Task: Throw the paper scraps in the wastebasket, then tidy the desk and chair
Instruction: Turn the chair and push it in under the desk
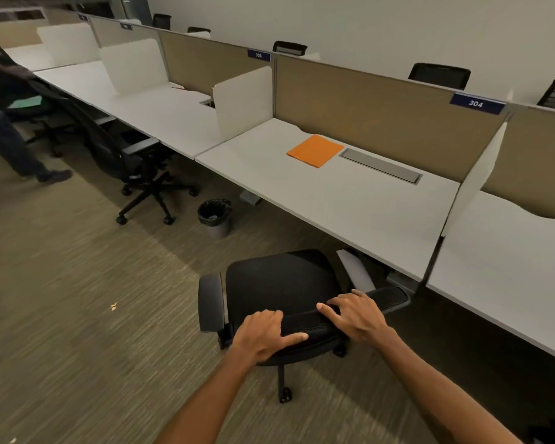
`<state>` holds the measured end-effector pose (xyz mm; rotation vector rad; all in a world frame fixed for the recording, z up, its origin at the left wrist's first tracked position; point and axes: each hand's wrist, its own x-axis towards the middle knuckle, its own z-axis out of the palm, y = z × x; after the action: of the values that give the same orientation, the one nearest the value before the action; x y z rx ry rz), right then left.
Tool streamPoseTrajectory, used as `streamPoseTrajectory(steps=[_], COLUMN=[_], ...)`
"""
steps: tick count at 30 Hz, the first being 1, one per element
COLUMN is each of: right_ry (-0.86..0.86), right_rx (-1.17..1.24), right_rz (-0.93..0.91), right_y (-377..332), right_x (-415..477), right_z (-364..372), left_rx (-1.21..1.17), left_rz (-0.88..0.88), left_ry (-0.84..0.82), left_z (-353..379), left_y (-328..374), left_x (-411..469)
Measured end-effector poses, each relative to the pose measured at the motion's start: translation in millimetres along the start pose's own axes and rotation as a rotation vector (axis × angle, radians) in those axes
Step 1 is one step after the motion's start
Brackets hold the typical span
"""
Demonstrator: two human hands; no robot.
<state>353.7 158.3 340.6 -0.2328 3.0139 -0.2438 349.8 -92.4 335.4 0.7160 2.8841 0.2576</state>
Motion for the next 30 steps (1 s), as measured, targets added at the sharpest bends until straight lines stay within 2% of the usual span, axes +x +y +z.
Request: streamPoseTrajectory(steps=[7, 19, 30], right_ry=[0.084, 0.041, 0.103], right_rx=[-0.09, 0.012, 0.024], right_rz=[0.165, 0.225, 0.254], right_y=[23, -16, -29], right_x=[-16, -6, 20], right_z=[1, -4, -5], left_rx=[0.035, 0.048, 0.08], left_rz=[0.087, 0.128, 0.147], left_ry=[0.006, -0.011, -0.02], left_z=[-5, -20, -34], left_y=[-49, -95, -126], left_x=[-10, -4, 19])
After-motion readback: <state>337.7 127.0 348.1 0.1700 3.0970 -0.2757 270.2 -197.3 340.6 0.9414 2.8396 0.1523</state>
